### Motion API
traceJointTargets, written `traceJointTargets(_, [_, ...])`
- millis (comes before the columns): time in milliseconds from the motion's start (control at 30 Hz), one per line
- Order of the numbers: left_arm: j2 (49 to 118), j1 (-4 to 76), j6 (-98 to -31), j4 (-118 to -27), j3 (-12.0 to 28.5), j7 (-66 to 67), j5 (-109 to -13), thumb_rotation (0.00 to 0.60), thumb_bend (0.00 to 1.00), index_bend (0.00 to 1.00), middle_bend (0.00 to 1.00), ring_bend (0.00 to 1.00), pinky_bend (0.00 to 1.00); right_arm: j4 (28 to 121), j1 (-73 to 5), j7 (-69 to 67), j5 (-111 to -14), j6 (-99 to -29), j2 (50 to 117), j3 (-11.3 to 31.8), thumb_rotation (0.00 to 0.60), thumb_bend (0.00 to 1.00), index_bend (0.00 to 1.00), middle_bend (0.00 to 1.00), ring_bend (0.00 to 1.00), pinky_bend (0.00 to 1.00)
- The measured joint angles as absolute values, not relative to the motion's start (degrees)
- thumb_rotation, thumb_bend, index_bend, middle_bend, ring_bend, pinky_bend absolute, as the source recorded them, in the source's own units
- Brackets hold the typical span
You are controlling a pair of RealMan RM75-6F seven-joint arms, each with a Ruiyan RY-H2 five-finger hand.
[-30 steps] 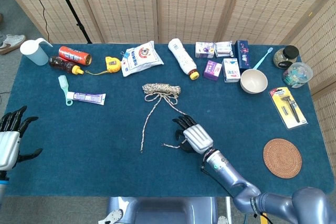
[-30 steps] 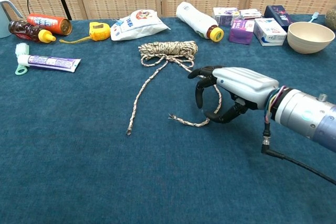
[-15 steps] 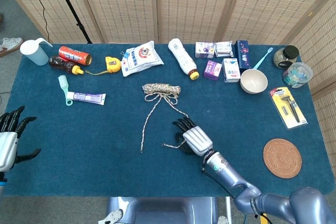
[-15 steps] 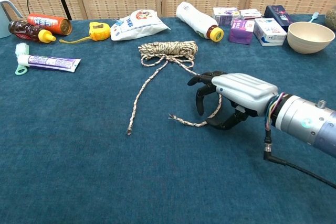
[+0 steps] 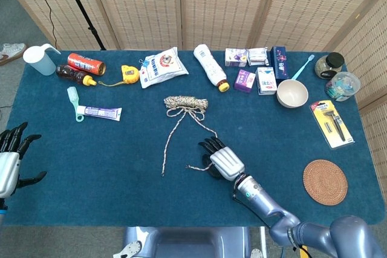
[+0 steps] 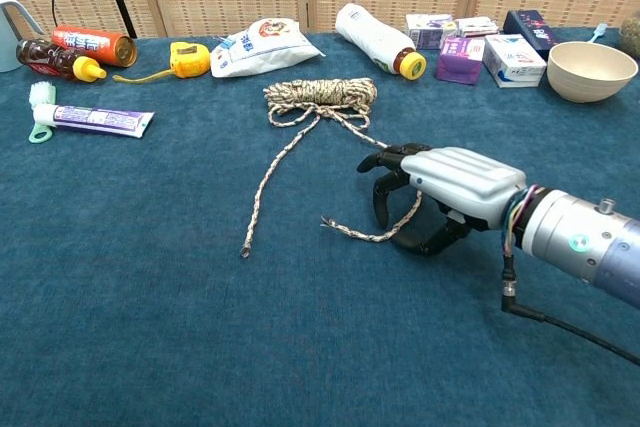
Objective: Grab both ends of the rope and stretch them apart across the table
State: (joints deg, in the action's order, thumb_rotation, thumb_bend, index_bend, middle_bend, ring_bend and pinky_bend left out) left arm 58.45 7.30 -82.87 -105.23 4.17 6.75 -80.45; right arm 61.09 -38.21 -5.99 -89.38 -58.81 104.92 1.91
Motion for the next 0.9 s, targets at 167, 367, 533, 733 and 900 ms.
traceJointTargets(167, [58.39, 7.22, -82.92, -105.2, 4.18, 6.74, -80.4, 0.6, 0.1, 0.23, 0.04, 0.01, 0.0, 60.36, -38.33, -6.21, -89.38, -58.76, 105.48, 1.87, 0.6, 0.44, 0.52, 0.14, 0.0, 0.0])
traceJointTargets(367, [58.36, 7.11, -83.02, -105.06, 4.19, 6.65, -80.3, 0.6, 0.1, 0.23, 0.04, 0.01, 0.0, 59.52, -38.51, -6.67, -89.23, -58.46, 106.05, 1.86, 0.6, 0.44, 0.54, 0.16, 0.01, 0.0])
traceJointTargets(533, [58.3, 6.99, -83.17, -104.99, 4.18, 6.59, -80.35, 0.6, 0.1, 0.23, 0.04, 0.01, 0.0, 59.14, -38.62, -6.74, -89.06, -58.23, 106.34, 1.91, 0.6, 0.44, 0.53, 0.16, 0.02, 0.0])
traceJointTargets(733, [58.2, 6.87, -83.32, -104.82, 4.3, 6.26, -80.22, 0.6, 0.1, 0.23, 0.04, 0.01, 0.0, 59.25, -38.71, -6.58, -89.08, -58.34, 106.36, 1.96, 0.6, 0.44, 0.5, 0.16, 0.01, 0.0])
traceJointTargets(900, [58.21, 6.86, -83.32, -104.78, 4.26, 6.11, -80.4, 0.6, 0.1, 0.23, 0.04, 0.01, 0.0, 59.02, -38.81, -5.99, -88.89, -58.03, 106.52, 1.97, 0.6, 0.44, 0.49, 0.16, 0.02, 0.0])
